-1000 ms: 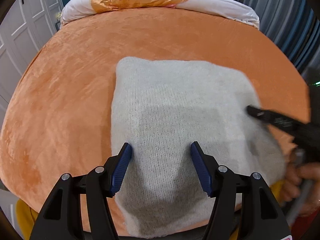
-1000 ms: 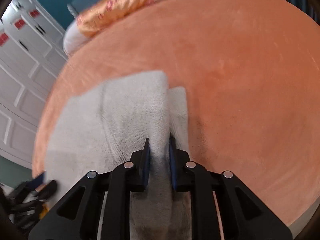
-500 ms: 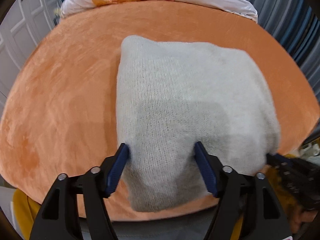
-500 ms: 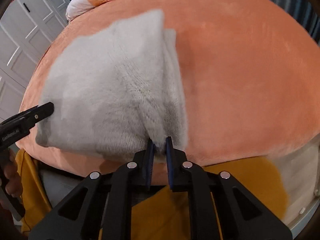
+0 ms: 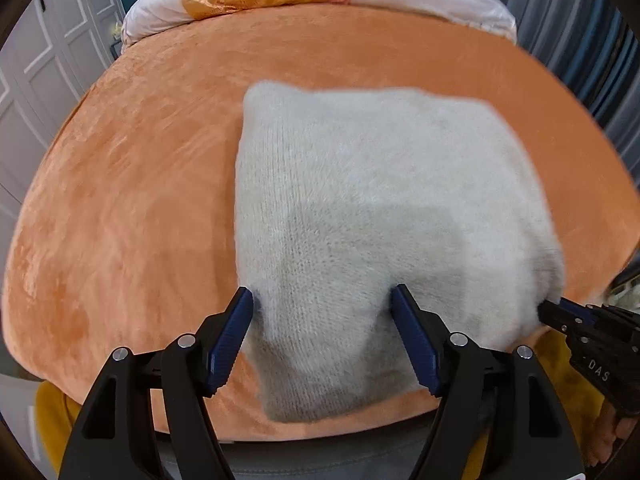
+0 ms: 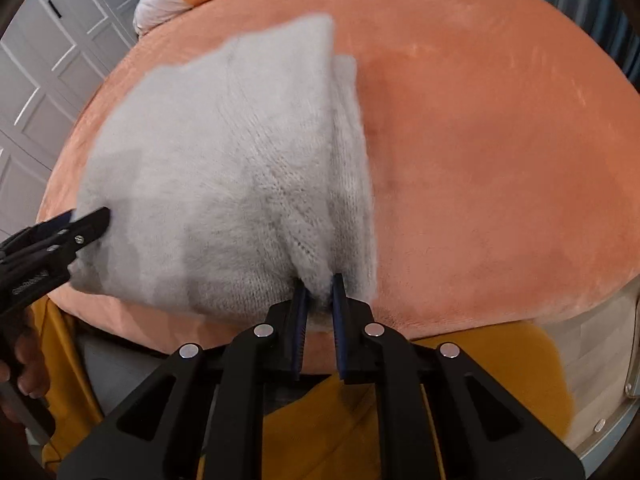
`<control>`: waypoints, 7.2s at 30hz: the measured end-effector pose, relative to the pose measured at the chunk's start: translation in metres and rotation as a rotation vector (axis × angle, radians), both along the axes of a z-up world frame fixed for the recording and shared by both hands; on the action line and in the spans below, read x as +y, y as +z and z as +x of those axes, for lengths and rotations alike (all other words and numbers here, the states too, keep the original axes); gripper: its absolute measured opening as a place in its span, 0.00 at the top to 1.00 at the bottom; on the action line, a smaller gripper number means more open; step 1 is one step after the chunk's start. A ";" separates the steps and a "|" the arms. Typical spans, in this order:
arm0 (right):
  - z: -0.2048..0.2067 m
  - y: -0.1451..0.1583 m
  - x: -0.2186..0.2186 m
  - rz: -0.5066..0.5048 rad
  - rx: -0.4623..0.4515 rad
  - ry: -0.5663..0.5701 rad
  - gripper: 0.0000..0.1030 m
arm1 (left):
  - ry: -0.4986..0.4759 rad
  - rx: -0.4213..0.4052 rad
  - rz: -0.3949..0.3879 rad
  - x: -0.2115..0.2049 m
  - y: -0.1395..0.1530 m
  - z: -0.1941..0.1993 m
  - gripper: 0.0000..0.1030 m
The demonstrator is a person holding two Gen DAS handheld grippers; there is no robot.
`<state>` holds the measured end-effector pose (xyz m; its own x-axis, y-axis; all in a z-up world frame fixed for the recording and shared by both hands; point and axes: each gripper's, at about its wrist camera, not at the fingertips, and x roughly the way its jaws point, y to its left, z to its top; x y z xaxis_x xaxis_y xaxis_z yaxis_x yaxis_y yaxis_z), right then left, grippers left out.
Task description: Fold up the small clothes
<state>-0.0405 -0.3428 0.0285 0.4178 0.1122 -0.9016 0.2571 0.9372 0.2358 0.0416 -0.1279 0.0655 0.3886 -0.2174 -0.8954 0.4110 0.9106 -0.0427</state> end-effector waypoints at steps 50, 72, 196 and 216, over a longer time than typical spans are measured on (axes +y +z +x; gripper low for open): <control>0.018 0.155 0.001 0.240 -0.602 0.019 0.70 | -0.209 -0.152 -0.586 0.043 0.156 0.040 0.58; 0.155 0.041 0.090 0.181 -0.303 0.010 0.64 | 0.220 0.012 -0.361 0.190 0.010 0.132 0.51; 0.102 -0.035 0.223 -0.232 -0.118 0.158 0.46 | 0.309 -0.114 0.112 0.148 -0.077 0.044 0.13; 0.099 -0.024 0.222 -0.224 -0.128 0.116 0.48 | 0.311 -0.104 0.122 0.147 -0.071 0.048 0.11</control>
